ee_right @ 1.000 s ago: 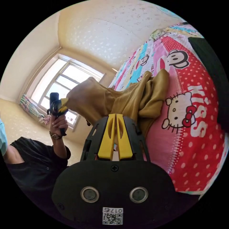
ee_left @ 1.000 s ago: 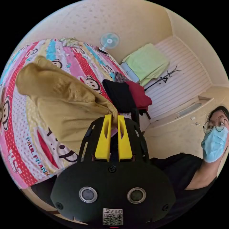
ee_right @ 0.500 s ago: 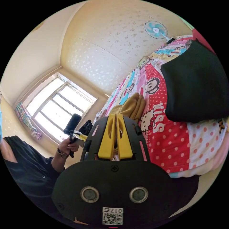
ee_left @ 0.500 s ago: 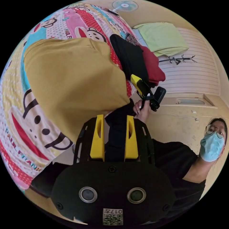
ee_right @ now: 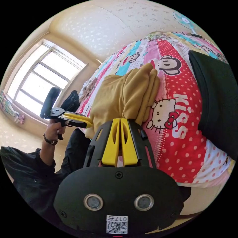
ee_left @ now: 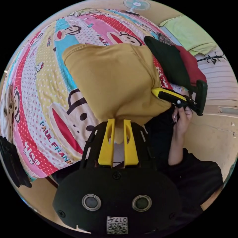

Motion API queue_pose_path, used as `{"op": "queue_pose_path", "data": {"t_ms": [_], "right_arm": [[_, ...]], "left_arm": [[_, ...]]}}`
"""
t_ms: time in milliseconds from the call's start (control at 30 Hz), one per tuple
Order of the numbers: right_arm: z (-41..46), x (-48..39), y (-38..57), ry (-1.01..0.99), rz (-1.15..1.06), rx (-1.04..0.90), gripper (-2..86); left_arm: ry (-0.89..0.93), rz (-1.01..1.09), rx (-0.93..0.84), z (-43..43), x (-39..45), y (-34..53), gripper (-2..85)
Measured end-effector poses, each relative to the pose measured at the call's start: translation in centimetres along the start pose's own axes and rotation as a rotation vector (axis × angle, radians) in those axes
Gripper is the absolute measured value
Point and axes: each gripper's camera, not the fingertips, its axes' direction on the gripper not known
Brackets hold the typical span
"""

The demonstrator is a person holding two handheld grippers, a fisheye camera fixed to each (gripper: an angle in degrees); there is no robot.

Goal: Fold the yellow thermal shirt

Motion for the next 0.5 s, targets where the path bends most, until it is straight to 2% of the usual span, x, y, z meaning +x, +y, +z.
{"op": "queue_pose_path", "data": {"t_ms": [100,233,300,433,500], "right_arm": [[-0.9,-1.2,0.8,0.192,0.046,-0.017,0.4],[-1.2,-1.9,2.1,0.123,0.062,0.016,0.5],[-2.4,-2.4,3.2,0.07,0.033,0.081,0.6],[-5.5,-4.2,6.1,0.026,-0.041,0.269,1.0],[-6.1,-4.6,7.0,0.019,-0.044,0.296,1.5]], "left_arm": [[0.05,-0.072,0.087,-1.6,-2.8,2.1,9.3],[0.214,-0.149,0.078,-0.1,-6.5,3.3,15.0],[0.407,-0.171,0.061,2.3,-8.4,3.7,16.1],[0.518,-0.27,0.147,3.2,-11.4,5.2,14.2],[0.62,-0.315,0.156,3.6,-13.5,5.8,11.5]]}}
